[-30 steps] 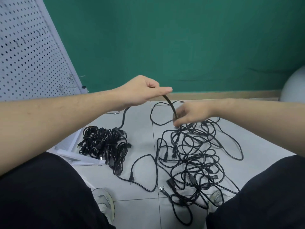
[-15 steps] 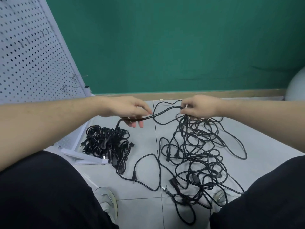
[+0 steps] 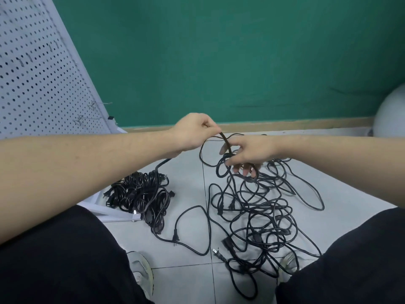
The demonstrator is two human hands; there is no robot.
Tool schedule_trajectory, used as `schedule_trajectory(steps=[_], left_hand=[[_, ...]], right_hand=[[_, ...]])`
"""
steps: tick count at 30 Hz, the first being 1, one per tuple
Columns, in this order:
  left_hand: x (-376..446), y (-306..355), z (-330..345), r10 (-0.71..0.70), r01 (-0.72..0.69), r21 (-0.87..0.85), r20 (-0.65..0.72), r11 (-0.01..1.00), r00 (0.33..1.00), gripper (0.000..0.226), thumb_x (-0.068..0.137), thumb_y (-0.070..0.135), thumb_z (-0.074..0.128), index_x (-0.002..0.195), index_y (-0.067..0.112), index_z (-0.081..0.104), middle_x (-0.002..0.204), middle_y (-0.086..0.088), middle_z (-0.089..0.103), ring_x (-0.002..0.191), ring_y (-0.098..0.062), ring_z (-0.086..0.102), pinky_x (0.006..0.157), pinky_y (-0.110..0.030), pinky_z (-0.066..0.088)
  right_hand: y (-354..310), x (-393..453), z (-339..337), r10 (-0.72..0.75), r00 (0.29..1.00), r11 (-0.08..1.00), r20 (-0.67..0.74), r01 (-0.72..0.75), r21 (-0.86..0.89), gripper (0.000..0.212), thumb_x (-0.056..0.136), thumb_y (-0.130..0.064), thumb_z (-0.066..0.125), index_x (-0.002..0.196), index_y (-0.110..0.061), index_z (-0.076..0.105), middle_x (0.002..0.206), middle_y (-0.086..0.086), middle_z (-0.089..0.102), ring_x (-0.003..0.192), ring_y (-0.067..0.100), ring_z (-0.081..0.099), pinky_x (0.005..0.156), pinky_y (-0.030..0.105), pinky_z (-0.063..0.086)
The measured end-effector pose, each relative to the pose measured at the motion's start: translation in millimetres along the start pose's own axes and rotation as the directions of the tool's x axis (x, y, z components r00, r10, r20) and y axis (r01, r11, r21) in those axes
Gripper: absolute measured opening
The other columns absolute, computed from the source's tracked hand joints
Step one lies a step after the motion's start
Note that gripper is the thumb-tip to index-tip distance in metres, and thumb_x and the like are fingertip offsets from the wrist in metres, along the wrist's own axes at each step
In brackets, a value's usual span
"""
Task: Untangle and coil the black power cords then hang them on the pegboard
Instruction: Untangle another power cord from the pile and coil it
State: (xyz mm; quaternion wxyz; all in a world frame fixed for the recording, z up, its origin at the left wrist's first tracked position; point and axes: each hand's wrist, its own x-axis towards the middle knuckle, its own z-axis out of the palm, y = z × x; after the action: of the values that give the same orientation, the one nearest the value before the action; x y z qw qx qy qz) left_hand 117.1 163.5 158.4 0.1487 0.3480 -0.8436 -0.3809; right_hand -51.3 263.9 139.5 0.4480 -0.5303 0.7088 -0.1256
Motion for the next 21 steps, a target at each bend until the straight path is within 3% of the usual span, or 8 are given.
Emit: schedule_trajectory(steps=[3,6,9,12,15,19,21], left_hand=[[-0.1,4.7,3.9,0.041,-0.044,-0.052,-0.061,0.998,0.997,0.013,0.1,0.03,0.064,0.088,0.024,0.065,0.078,0.014,0.059,0.039,0.009,0.046,0.039,-0.008,0.028],[1.0,6.6,0.2,0.065,-0.077,-0.095,-0.122,0.993,0.99,0.013,0.1,0.03,0.064,0.087,0.026,0.064,0.077,0.018,0.059,0.045,0.012,0.048,0.047,-0.008,0.033],[3.7,1.7,-11.6,0.033,-0.061,-0.179,-0.155,0.982,0.987,0.015,0.1,0.031,0.064,0.085,0.028,0.061,0.064,0.017,0.055,0.049,0.001,0.047,0.059,-0.021,0.041],[2.6,-10.4,-20.6,0.019,-0.025,-0.153,-0.04,0.988,0.999,0.015,0.102,0.024,0.059,0.088,0.021,0.056,0.063,0.007,0.059,0.056,-0.014,0.049,0.065,-0.033,0.045],[-2.0,-20.2,-24.9,-0.042,0.059,-0.133,0.126,0.989,0.991,0.009,0.104,0.019,0.053,0.096,0.016,0.051,0.07,0.002,0.06,0.055,-0.015,0.048,0.059,-0.031,0.045],[-5.3,-16.8,-19.1,-0.101,0.123,-0.067,0.26,0.99,0.96,0.02,0.102,0.041,0.058,0.102,0.021,0.06,0.061,0.004,0.049,0.052,-0.018,0.05,0.055,-0.031,0.047],[-8.2,-9.6,-14.3,-0.074,0.067,0.035,0.3,0.997,0.951,0.028,0.101,0.045,0.058,0.096,0.019,0.065,0.054,0.006,0.049,0.05,-0.017,0.054,0.053,-0.027,0.051]], right_hand=[[-0.4,-2.3,1.1,0.006,1.0,0.997,0.006,-0.007,0.081,0.024,0.097,-0.038,0.065,0.119,-0.032,0.057,0.091,0.01,0.069,0.073,0.024,0.065,0.061,0.039,0.06],[-4.7,-5.3,-6.4,-0.018,1.0,0.985,0.014,0.015,0.173,0.027,0.101,-0.045,0.056,0.122,-0.029,0.06,0.107,0.011,0.07,0.09,0.02,0.066,0.074,0.05,0.063],[-2.1,-5.3,-14.0,-0.02,0.999,0.945,-0.026,0.027,0.325,0.029,0.104,-0.043,0.052,0.121,-0.024,0.065,0.112,0.003,0.073,0.106,0.018,0.067,0.091,0.054,0.058],[-1.5,-3.6,-15.6,-0.035,0.986,0.915,-0.163,0.097,0.392,0.016,0.103,-0.028,0.058,0.113,-0.017,0.065,0.09,0.005,0.074,0.085,0.013,0.069,0.08,0.037,0.06],[-0.9,-1.8,-14.4,-0.063,0.957,0.964,-0.284,0.132,0.231,0.011,0.098,-0.017,0.065,0.109,-0.015,0.062,0.08,0.007,0.066,0.064,0.012,0.064,0.057,0.026,0.056],[-6.7,0.5,-10.2,-0.16,0.925,0.987,-0.345,0.147,-0.065,0.008,0.096,-0.019,0.068,0.103,-0.018,0.07,0.079,-0.001,0.06,0.05,0.002,0.055,0.056,0.019,0.053],[-12.0,-1.9,-9.4,-0.196,0.93,0.98,-0.312,0.18,-0.08,0.006,0.096,-0.021,0.069,0.1,-0.018,0.072,0.079,-0.005,0.061,0.047,-0.001,0.052,0.053,0.016,0.048]])
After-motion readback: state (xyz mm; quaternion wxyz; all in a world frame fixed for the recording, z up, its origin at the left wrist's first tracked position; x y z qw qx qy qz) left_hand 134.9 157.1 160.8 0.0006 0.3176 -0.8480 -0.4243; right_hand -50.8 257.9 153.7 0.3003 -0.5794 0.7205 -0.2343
